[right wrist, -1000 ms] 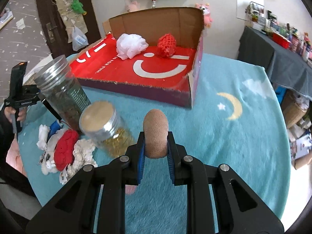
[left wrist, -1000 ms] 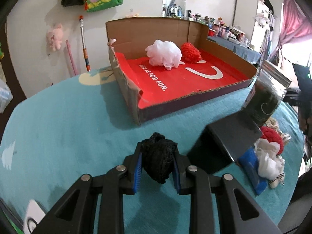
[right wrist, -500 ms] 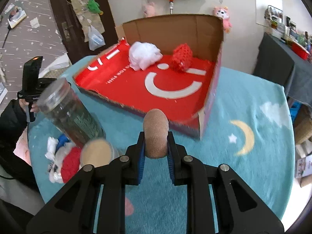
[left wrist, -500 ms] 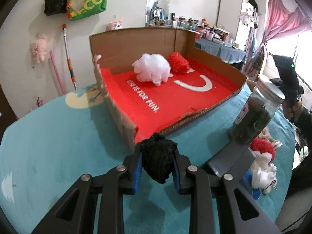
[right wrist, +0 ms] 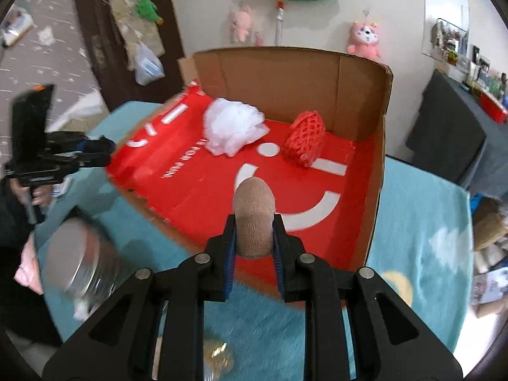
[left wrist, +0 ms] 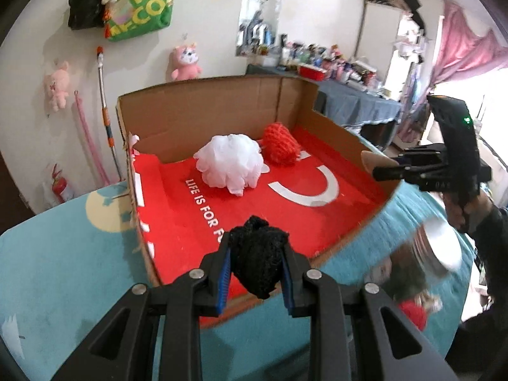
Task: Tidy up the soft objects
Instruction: 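Lower the black ball and cork coaster into the box and open both tools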
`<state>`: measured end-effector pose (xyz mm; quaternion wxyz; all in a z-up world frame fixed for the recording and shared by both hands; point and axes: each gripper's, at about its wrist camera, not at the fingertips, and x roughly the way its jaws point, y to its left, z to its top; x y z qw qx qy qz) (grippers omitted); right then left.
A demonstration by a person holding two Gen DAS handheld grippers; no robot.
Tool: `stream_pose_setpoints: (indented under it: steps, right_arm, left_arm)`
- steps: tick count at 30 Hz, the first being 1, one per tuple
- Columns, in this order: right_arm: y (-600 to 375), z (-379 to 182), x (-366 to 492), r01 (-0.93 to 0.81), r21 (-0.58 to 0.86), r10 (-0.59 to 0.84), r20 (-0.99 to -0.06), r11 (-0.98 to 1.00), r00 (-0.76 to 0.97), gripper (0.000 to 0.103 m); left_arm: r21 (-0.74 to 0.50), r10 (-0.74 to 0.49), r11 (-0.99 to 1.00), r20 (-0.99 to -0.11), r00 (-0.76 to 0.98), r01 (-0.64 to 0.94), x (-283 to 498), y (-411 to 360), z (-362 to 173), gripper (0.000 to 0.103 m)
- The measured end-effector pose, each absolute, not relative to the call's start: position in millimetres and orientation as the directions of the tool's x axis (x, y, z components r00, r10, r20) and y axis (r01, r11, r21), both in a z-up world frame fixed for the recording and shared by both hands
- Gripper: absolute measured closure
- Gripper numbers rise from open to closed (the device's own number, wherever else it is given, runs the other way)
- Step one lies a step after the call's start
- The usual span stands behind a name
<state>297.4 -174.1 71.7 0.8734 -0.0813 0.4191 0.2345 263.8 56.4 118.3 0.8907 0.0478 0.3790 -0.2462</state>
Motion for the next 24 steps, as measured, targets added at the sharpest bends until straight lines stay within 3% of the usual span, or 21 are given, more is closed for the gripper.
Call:
stream_pose_setpoints:
  steps: [9, 14, 24]
  right_arm:
    - [-150.1, 43.4, 378.9, -0.326, -0.050, 0.092, -0.909, 0.944, 0.407, 0.083]
    - [-143.4, 26.4, 401.6, -0.298, -0.125, -0.006, -0.929, 0.946, 0.371, 0.083]
    - [-144.9, 6.1, 419.6, -0.291, -0.154, -0.045, -0.937, 0.944, 0.348, 0.082]
  left_arm:
    - [-0.040, -0.217, 0.941, -0.834, 0.507, 0.337, 332.0, 18.8, 96.1, 0.075]
    - [0.023, -0.123, 0.956, -0.874, 0.471, 0.292, 355.2, 11.7, 75.8, 0.075]
    - [0.079, -0.046, 0.963, -0.895, 0.444, 0.259, 375.5, 11.0, 54.8, 0.072]
